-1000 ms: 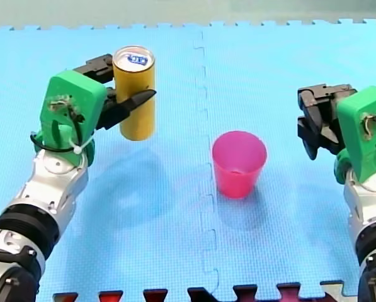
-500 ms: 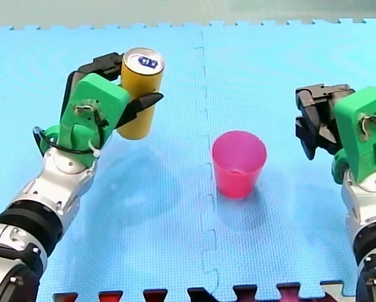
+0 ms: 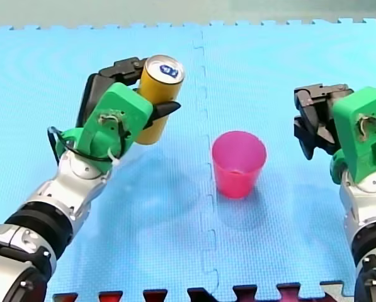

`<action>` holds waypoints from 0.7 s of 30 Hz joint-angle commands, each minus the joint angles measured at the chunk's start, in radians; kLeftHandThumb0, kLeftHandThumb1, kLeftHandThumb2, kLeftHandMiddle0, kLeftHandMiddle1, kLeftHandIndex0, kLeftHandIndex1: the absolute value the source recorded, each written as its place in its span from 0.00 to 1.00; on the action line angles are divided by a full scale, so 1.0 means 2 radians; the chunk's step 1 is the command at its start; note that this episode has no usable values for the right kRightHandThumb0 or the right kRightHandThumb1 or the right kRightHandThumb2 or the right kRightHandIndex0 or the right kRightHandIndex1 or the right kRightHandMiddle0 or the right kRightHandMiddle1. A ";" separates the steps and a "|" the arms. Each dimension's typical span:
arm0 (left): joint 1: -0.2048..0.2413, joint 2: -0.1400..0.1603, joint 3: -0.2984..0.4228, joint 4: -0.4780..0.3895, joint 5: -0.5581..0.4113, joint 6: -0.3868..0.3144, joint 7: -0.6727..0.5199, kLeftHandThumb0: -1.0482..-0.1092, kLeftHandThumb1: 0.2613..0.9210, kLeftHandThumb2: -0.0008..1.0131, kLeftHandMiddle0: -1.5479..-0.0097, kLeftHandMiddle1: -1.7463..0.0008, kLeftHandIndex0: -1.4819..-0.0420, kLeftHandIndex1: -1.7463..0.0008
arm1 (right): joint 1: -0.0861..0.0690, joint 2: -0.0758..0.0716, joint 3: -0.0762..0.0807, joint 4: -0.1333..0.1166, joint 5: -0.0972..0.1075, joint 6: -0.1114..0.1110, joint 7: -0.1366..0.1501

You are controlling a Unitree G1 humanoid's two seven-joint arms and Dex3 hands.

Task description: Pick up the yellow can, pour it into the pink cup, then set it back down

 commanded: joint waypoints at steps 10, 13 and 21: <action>-0.009 -0.007 -0.006 0.006 0.004 -0.009 -0.003 0.67 0.73 0.00 0.11 1.00 0.18 1.00 | 0.004 0.002 0.002 -0.001 0.000 -0.002 -0.008; -0.010 -0.007 -0.014 0.008 0.012 -0.012 0.001 0.68 0.73 0.00 0.11 1.00 0.18 1.00 | 0.003 0.002 0.002 -0.001 0.000 -0.002 -0.010; -0.012 -0.007 -0.028 0.015 0.030 -0.010 0.013 0.68 0.73 0.00 0.11 1.00 0.17 1.00 | 0.005 0.003 0.002 -0.001 0.000 -0.001 -0.014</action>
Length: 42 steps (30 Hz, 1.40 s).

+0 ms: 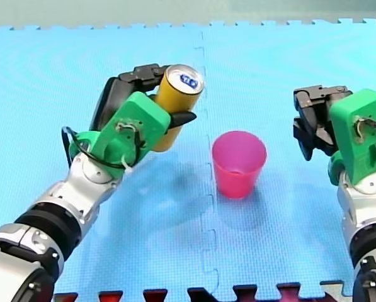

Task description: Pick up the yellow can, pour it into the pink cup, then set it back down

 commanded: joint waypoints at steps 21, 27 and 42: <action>-0.013 0.006 -0.034 0.010 0.042 -0.012 0.025 0.65 0.74 0.00 0.10 1.00 0.18 1.00 | 0.000 0.002 -0.006 -0.002 0.007 0.008 -0.005; -0.018 0.009 -0.046 0.011 0.056 -0.011 0.036 0.65 0.74 0.00 0.10 1.00 0.17 1.00 | -0.001 0.001 -0.008 -0.002 0.009 0.011 -0.002; -0.027 0.018 -0.086 0.014 0.102 -0.008 0.086 0.59 0.79 0.01 0.09 1.00 0.17 1.00 | -0.005 0.002 -0.010 -0.002 0.014 0.018 0.000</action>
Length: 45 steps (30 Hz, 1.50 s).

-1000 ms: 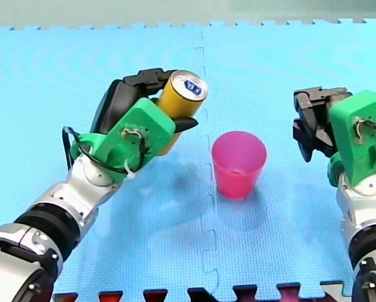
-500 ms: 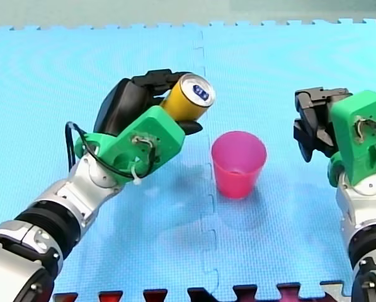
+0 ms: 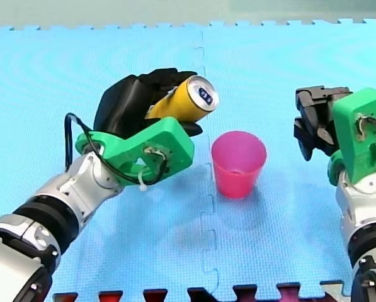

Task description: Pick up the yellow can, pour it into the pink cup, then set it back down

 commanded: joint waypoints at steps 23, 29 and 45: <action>-0.019 0.009 -0.076 -0.002 0.075 0.021 0.091 0.67 0.80 0.00 0.09 0.99 0.16 0.99 | -0.006 0.005 -0.020 -0.001 0.027 0.005 0.019; -0.019 0.010 -0.089 -0.001 0.087 0.029 0.108 0.67 0.81 0.00 0.09 0.99 0.16 1.00 | -0.005 0.007 -0.022 -0.001 0.028 0.004 0.017; -0.025 0.011 -0.132 0.003 0.127 0.076 0.147 0.72 0.89 0.01 0.08 0.99 0.17 1.00 | -0.001 0.006 -0.016 -0.002 0.017 -0.006 -0.001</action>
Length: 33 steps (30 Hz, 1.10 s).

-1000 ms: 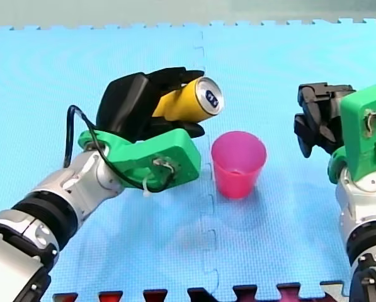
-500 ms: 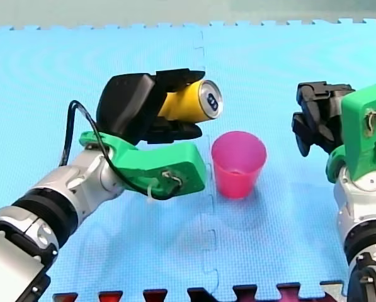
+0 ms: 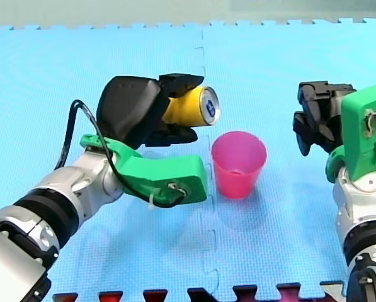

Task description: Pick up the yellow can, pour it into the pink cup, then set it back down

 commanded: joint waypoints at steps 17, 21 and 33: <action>-0.009 -0.004 -0.042 -0.001 0.035 0.064 0.071 0.70 0.94 0.00 0.49 0.23 0.15 0.99 | 0.005 -0.008 0.024 -0.002 -0.030 -0.016 -0.026; -0.008 -0.001 -0.041 -0.001 0.033 0.060 0.072 0.70 0.94 0.00 0.50 0.22 0.15 0.98 | 0.006 -0.008 0.025 -0.002 -0.030 -0.019 -0.027; 0.007 0.007 0.001 -0.007 -0.014 0.015 0.107 0.71 0.94 0.00 0.49 0.16 0.20 0.99 | 0.006 -0.007 0.014 0.001 -0.017 -0.018 -0.012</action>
